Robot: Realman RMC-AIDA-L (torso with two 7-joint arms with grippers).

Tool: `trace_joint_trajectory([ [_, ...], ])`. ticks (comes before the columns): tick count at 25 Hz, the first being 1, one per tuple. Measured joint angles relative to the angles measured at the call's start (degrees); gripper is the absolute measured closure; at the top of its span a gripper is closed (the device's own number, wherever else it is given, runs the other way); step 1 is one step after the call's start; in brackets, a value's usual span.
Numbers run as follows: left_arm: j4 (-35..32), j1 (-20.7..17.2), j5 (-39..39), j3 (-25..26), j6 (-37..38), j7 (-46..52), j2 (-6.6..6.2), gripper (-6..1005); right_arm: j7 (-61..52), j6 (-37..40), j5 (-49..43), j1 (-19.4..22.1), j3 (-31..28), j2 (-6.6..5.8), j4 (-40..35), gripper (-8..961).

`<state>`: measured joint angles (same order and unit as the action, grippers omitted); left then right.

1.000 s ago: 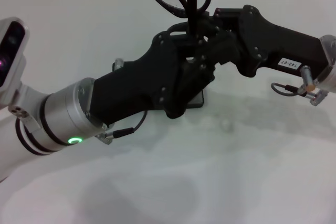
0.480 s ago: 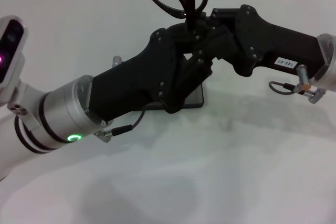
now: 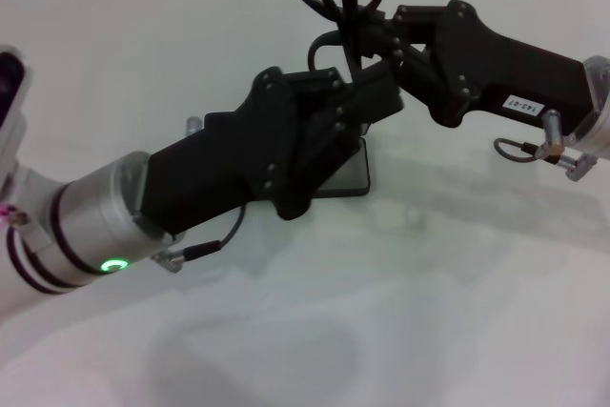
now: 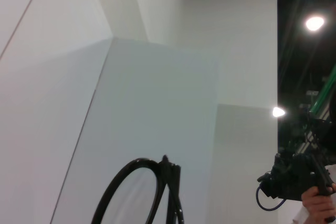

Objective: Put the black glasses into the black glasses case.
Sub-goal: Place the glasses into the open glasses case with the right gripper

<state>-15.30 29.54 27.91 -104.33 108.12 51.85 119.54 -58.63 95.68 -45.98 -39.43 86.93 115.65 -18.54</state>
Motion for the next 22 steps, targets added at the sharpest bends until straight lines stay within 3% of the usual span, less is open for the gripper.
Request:
trace_joint_trajectory([
  [3, 0.0, -1.1, -0.2, 0.2, 0.8, -0.2, -0.70, 911, 0.7, -0.3, -0.3, 0.5, -0.8, -0.25, -0.3, 880],
  [7, 0.0, -4.2, -0.2, 4.0, 3.0, -0.5, -2.83, 911, 0.3, -3.2, -4.7, 2.8, -1.2, -1.55, -6.3, 880],
  [12, 0.0, -9.1, 0.0, 10.4, 5.7, -0.1, -5.81, 911, -11.2, -13.0, -21.6, 8.8, -1.2, -3.29, -26.2, 879],
  [15, -0.2, -11.6, 0.0, 13.6, 7.7, -0.4, -6.81, 911, -20.8, -18.1, -36.0, 11.9, -1.2, -2.55, -39.7, 879],
  [16, -0.2, -11.8, 0.0, 13.8, 7.8, -0.4, -6.90, 911, -26.1, -20.5, -45.8, 13.5, -1.1, -1.01, -47.6, 879],
  [19, -0.4, -12.5, -0.2, 14.4, 8.0, -0.9, -7.14, 911, -32.2, -24.1, -56.7, 14.5, 1.4, 0.27, -54.7, 879],
  [22, -0.2, -12.5, -0.3, 14.4, 8.0, -1.5, -7.16, 910, -38.4, -30.5, -64.3, 13.4, 8.2, 0.21, -58.7, 878],
])
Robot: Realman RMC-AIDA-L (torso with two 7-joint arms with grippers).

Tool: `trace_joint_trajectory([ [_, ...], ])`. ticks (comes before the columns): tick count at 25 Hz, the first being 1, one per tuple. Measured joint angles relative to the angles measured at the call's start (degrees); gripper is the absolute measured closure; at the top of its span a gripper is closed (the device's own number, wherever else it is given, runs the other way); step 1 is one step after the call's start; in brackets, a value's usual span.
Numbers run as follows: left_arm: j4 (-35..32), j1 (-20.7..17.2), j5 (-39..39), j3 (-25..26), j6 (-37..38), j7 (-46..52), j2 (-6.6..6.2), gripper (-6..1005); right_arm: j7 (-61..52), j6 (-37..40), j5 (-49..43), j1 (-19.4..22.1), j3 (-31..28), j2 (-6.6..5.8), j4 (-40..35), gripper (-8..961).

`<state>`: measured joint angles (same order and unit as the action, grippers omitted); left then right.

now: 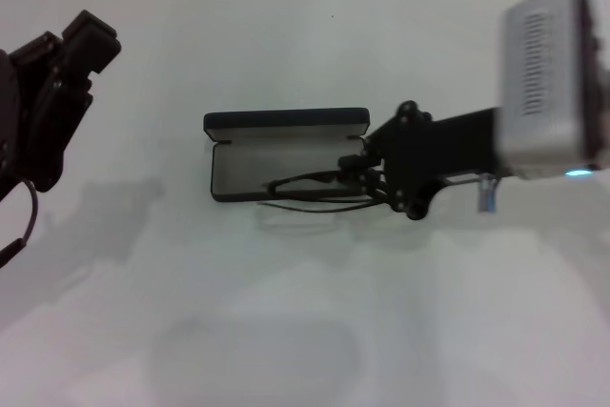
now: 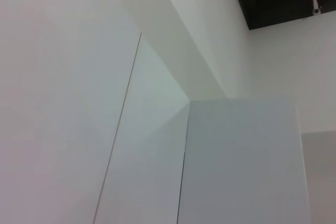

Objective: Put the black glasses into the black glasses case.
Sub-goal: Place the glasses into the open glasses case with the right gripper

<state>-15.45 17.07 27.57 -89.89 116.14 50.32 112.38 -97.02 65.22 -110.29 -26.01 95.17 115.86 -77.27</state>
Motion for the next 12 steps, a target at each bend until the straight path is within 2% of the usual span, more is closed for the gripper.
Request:
trace_joint_trajectory([
  [7, 1.1, 0.3, 0.1, 1.5, -0.2, -0.5, 0.10, 910, -10.4, -12.6, -15.0, -5.4, 13.7, 0.26, -0.9, 878],
  [12, 1.6, 0.4, 0.0, 2.0, -0.3, -0.5, 0.32, 910, -17.8, -19.3, -23.4, -8.2, 21.3, 0.29, 0.1, 877],
])
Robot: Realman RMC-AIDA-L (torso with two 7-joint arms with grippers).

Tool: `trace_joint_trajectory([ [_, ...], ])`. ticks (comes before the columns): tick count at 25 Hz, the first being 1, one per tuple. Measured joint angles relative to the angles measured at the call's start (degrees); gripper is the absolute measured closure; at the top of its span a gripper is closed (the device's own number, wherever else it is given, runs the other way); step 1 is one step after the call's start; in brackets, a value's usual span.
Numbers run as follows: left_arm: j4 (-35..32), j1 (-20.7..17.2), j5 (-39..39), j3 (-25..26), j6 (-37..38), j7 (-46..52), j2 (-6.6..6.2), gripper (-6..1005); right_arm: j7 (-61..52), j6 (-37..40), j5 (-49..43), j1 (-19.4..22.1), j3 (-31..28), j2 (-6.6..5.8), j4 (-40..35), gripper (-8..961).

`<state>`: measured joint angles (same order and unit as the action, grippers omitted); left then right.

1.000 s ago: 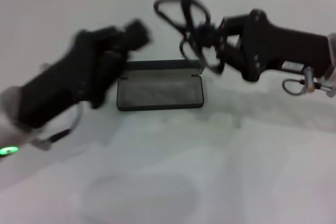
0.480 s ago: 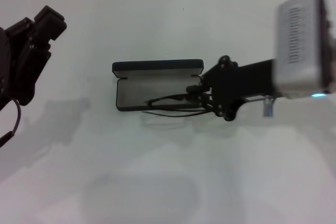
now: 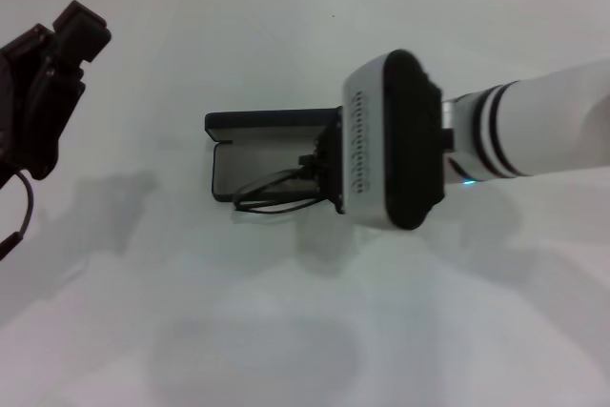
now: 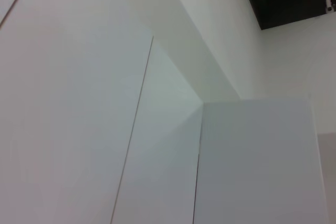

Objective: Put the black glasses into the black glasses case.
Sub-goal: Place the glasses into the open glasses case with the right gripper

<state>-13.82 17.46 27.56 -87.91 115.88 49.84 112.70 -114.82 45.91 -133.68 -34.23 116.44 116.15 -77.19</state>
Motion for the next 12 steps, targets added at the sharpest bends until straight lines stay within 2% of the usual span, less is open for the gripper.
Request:
trace_joint_trajectory([
  [6, 0.0, -0.1, 0.0, 0.5, 0.0, 0.2, 0.09, 910, -2.0, -7.7, -2.5, -0.1, 3.8, 0.04, 1.4, 877],
  [12, 0.0, 0.0, 0.0, 0.5, 0.0, 0.3, 0.12, 910, -2.5, -14.4, -4.1, 0.6, 5.2, 0.04, 4.2, 876],
])
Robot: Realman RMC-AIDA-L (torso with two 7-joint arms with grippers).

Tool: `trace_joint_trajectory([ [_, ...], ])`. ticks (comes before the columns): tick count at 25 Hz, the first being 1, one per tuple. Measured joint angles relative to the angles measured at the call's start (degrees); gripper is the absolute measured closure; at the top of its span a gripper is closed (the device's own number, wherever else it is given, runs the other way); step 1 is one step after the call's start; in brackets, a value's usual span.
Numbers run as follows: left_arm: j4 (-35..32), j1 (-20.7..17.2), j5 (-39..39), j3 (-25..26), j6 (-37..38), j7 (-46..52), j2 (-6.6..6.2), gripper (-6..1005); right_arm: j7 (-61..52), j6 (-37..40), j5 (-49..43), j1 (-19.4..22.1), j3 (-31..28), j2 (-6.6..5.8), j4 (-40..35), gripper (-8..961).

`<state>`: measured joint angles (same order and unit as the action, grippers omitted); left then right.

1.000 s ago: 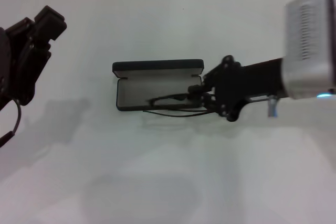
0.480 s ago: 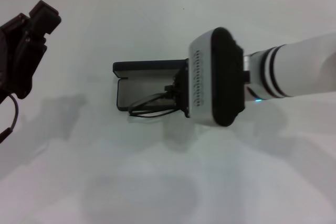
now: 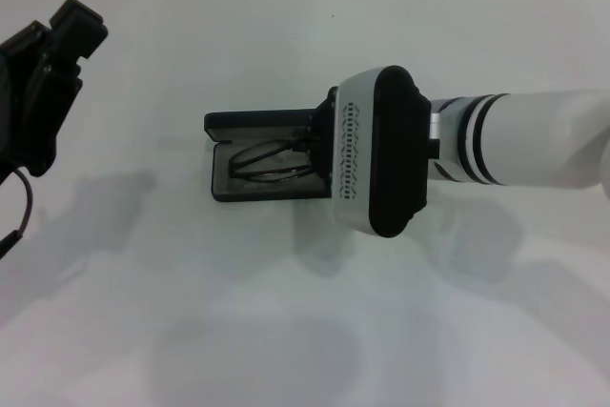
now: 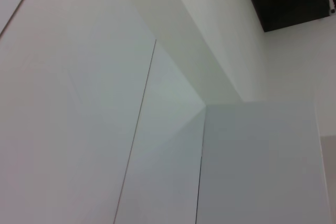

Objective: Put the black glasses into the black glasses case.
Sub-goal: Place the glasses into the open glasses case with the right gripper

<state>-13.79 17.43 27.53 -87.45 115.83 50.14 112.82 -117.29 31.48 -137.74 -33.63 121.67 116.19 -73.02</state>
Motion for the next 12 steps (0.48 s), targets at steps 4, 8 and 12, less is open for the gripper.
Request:
trace_joint_trajectory([
  [4, 0.0, 0.2, 0.0, 0.0, 0.0, 0.0, 0.07, 910, 0.0, -1.8, 0.0, 0.0, 0.1, 0.00, 1.9, 876],
  [8, 0.1, 0.2, 0.0, 0.0, -0.1, -0.3, 0.11, 910, 0.0, -3.4, -0.1, -0.2, 0.8, 0.00, 3.0, 876],
  [12, 0.2, 0.2, 0.0, 0.0, -0.1, -0.4, 0.18, 910, 0.1, -5.3, 0.0, -0.4, 1.8, 0.00, 4.0, 876],
])
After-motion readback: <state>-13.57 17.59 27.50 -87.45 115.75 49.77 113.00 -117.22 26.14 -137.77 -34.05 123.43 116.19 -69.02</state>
